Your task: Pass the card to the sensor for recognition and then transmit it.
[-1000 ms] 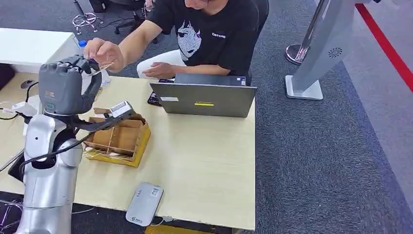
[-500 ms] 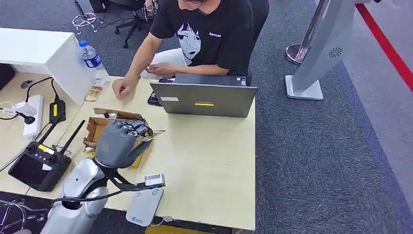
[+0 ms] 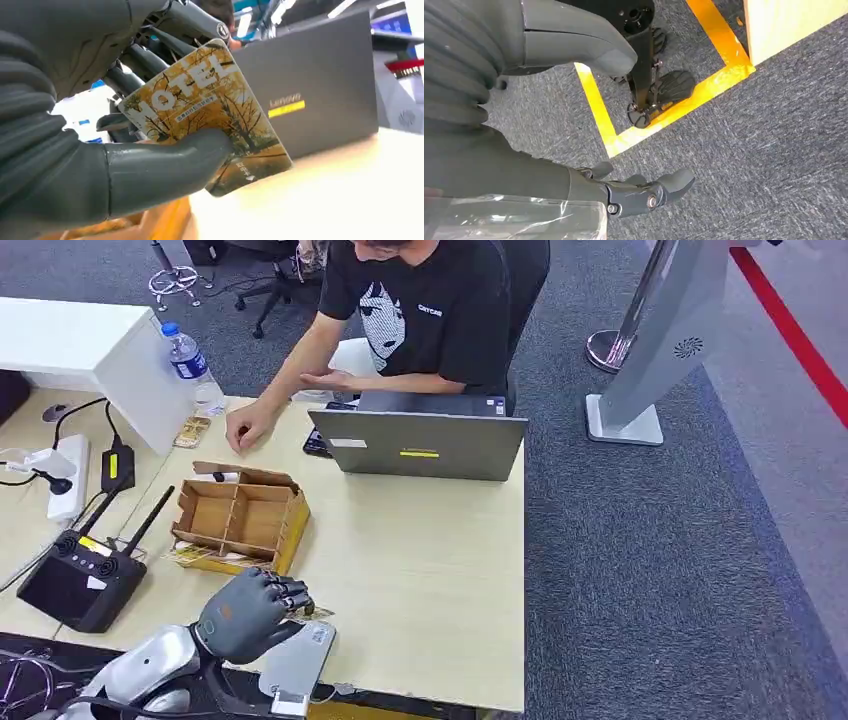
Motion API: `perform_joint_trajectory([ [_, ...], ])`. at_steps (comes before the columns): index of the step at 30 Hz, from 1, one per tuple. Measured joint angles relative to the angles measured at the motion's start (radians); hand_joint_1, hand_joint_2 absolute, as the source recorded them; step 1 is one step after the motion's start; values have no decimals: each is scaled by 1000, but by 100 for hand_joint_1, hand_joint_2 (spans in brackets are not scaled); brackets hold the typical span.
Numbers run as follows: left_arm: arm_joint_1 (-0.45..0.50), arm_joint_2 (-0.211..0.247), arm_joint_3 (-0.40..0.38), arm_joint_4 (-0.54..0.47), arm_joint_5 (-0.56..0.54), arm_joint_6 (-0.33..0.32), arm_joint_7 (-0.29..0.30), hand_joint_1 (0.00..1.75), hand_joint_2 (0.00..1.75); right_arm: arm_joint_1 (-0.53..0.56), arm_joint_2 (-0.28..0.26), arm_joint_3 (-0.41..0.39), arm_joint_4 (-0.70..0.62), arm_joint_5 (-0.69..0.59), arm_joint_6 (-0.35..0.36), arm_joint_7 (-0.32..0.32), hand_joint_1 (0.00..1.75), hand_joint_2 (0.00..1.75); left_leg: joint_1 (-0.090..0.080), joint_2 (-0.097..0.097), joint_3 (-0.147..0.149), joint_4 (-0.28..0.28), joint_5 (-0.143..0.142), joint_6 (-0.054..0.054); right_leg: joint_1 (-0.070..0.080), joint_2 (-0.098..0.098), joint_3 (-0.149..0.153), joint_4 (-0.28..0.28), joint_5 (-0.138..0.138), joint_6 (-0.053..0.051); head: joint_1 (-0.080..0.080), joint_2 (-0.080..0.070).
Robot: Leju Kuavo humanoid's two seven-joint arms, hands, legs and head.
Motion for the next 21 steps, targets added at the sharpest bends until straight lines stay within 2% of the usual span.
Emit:
perform_joint_trajectory([
  [8,47,106,0,-50,45,-46,21,175,175,1,0,-19,0,16,0,0,0,175,0,0,0,0,0,0,0,0,0,0,0,0,0,0],
  [11,58,132,0,-57,50,-67,24,175,175,1,0,-22,0,18,1,0,0,175,0,-1,0,0,0,0,0,0,0,0,0,0,0,0],
  [15,61,149,0,-58,54,-98,25,175,175,1,0,-22,0,26,2,0,0,175,0,-1,0,0,0,0,0,-1,0,0,0,0,0,0],
  [21,60,145,-7,-35,18,-116,54,175,175,0,0,-22,0,37,2,0,0,175,0,-1,0,0,0,0,0,-1,0,0,0,0,0,0],
])
